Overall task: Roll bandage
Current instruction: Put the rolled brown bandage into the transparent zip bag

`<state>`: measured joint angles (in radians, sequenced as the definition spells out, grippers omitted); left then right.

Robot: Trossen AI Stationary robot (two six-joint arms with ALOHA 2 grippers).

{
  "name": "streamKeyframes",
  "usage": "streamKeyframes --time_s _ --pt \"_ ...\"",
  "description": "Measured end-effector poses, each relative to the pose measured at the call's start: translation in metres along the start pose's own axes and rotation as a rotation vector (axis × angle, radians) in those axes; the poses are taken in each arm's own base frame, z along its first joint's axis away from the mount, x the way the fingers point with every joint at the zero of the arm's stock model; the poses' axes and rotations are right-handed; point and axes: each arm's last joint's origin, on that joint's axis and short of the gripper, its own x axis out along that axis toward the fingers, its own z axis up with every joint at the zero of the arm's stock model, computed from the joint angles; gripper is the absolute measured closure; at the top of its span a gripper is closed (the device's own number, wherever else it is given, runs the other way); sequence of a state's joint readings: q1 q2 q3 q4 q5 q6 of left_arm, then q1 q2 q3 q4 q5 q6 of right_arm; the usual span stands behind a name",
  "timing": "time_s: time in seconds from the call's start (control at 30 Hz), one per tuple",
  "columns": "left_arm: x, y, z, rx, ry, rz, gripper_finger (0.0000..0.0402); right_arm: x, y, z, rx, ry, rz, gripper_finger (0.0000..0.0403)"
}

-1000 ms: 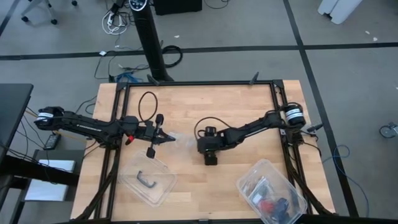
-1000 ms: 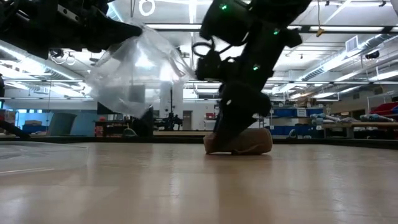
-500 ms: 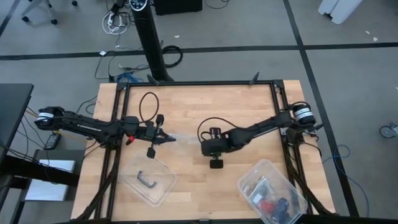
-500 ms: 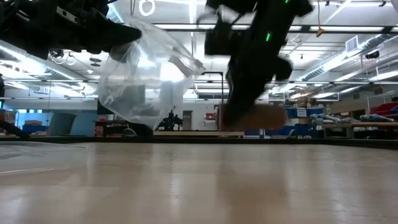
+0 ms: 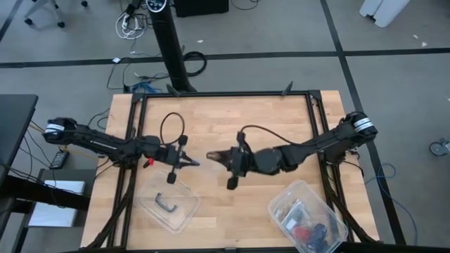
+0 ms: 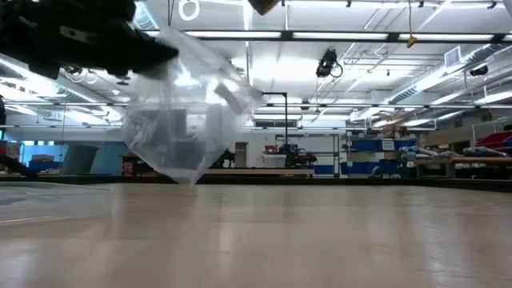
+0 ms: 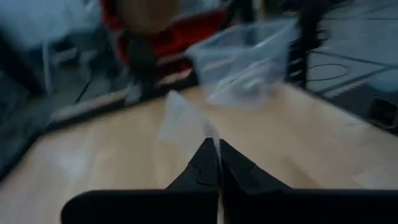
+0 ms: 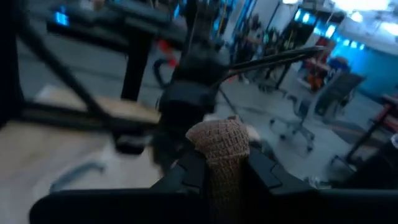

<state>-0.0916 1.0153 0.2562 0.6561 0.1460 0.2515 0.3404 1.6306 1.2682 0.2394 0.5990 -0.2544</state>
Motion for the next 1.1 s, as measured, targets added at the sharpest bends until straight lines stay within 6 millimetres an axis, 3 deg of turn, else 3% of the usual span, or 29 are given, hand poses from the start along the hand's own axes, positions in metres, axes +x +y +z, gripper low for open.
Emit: streamKeyframes --time_s 0.3,0.67,1.1 --pt "0.003 -0.012 0.018 0.225 -0.119 0.000 0.0402 0.011 -0.022 0.017 0.141 -0.266 0.146 0.0355" --pt "0.009 -0.007 0.047 0.326 -0.220 0.003 0.0402 0.023 -0.022 0.009 0.179 -0.292 0.264 0.0355" --pt "0.011 -0.005 0.052 0.341 -0.205 0.017 0.0402 0.032 -0.026 0.003 0.220 -0.300 0.340 0.0355"
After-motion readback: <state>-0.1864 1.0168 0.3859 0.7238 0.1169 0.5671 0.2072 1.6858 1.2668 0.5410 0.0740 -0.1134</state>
